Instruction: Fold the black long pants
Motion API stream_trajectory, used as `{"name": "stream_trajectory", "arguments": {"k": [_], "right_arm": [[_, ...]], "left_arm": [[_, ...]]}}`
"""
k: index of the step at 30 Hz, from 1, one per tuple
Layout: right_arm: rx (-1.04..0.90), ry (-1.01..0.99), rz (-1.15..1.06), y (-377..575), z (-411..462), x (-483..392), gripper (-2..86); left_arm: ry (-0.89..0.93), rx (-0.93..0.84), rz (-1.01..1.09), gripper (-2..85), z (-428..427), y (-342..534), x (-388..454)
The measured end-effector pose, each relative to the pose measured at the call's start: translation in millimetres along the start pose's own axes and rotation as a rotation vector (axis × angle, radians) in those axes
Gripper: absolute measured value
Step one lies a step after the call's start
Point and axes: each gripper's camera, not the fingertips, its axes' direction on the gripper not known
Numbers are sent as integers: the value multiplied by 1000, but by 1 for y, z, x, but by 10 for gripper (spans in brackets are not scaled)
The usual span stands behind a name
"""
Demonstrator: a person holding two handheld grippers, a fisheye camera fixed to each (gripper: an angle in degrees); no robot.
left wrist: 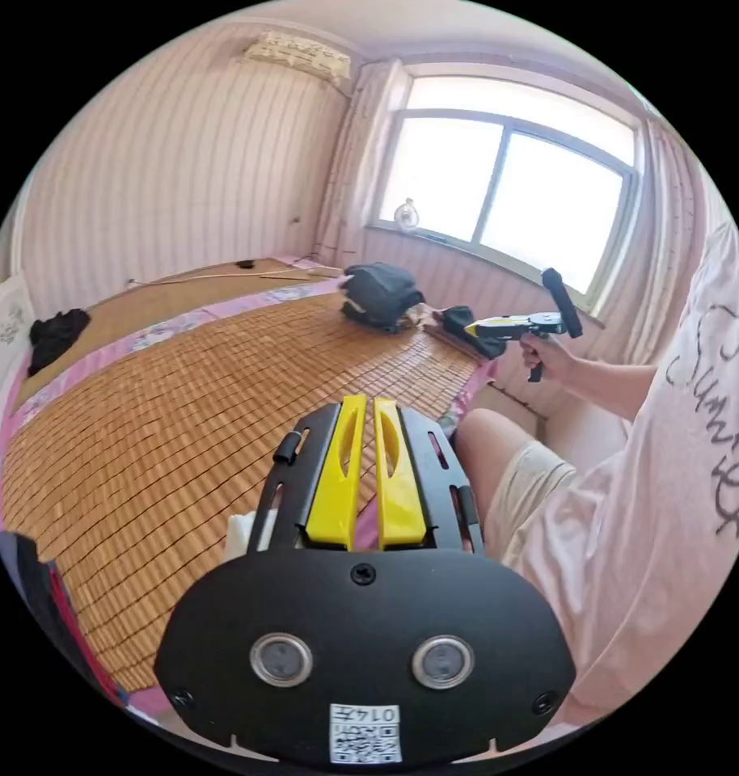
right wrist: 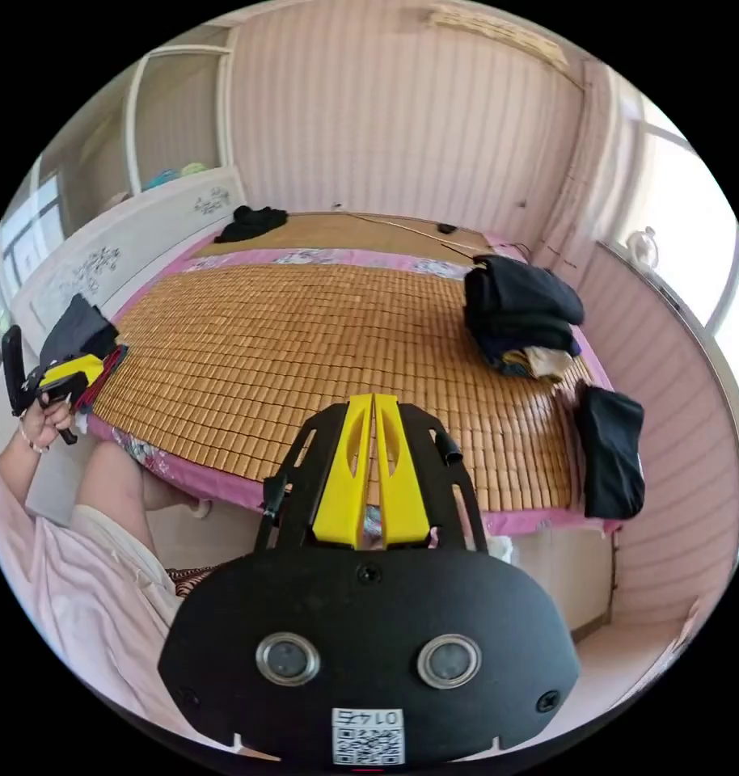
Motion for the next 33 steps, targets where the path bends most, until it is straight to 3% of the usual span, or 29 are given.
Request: {"name": "stream_trajectory", "arguments": {"k": [4, 9, 13, 18, 21, 24, 29, 33], "right_arm": [[21, 79, 231, 69, -28, 83, 5], [-24, 181, 317, 114, -18, 153, 39], [21, 283, 335, 111, -7, 212, 127], [39, 345, 402, 96, 5, 280, 161], [4, 420, 371, 88, 19, 311, 169], [-44, 434, 375, 85, 34, 338, 162], [-57, 357, 412, 95, 34, 365, 50], [-9, 337, 360, 96, 10, 363, 12]], "left_arm": [[189, -59, 192, 51, 112, -73, 53], [343, -146, 313, 68, 234, -121, 85], [354, -159, 382, 99, 330, -166, 101], [355, -297, 350, 132, 447, -233, 107], [290, -249, 343, 150, 509, -274, 116], [307, -290, 313, 157, 574, -310, 129], [389, -409, 211, 151, 659, -337, 143], [423, -437, 30, 22, 685, -349, 132]]}}
